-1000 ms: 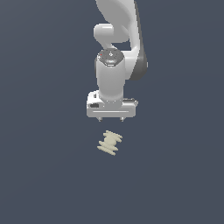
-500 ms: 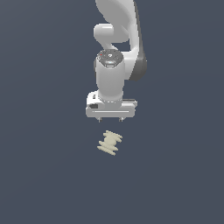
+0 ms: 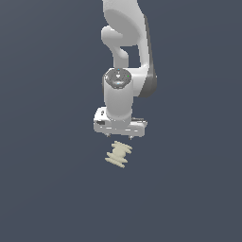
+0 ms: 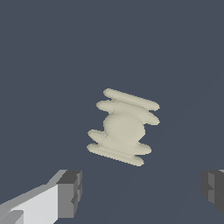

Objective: Pick up the object and move it to a goal position.

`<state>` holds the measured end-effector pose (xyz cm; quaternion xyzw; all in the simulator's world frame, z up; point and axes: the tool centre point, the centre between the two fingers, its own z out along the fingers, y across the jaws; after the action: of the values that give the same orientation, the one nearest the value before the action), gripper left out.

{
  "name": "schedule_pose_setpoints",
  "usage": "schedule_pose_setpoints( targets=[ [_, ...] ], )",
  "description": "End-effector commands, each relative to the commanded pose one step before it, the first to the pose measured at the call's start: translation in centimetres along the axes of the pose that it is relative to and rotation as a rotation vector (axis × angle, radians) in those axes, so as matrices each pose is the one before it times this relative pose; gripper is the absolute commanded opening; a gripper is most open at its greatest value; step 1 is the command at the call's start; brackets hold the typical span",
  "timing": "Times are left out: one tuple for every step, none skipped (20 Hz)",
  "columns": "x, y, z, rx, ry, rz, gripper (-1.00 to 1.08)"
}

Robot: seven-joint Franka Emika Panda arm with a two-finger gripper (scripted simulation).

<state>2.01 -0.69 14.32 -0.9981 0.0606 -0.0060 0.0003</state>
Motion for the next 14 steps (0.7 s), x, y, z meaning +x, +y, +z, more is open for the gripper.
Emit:
schedule_pose_setpoints(
  targets=[
    [0.457,-0.017,1.442,0.00074,-0.00295,0.05452,1.0],
    [0.203,-0.014,0.651,0.00017,-0.00106,0.0248,1.0],
    [0.189,-0.015,0.635,0.00004,-0.001,0.02397,1.0],
    [0.171,-0.016,0.6,-0.00008,-0.00091,0.02248,1.0],
    [0.154,-0.017,0.565,-0.00017,-0.00082,0.02101,1.0],
    [0.138,-0.015,0.529,-0.00024,-0.00074,0.01955,1.0],
    [0.123,-0.016,0.492,-0.00029,-0.00065,0.01807,1.0],
    [0.109,-0.014,0.455,-0.00033,-0.00058,0.01662,1.0],
    [0.096,-0.014,0.417,-0.00035,-0.0005,0.01515,1.0],
    [0.085,-0.012,0.379,-0.00035,-0.00044,0.0137,1.0],
    [0.073,-0.011,0.34,-0.00035,-0.00038,0.01225,1.0],
    [0.063,-0.009,0.301,-0.00033,-0.00032,0.0108,1.0],
    [0.054,-0.008,0.261,-0.0003,-0.00027,0.00936,1.0],
    [0.044,-0.008,0.222,-0.00027,-0.00022,0.0079,1.0]
  ],
)
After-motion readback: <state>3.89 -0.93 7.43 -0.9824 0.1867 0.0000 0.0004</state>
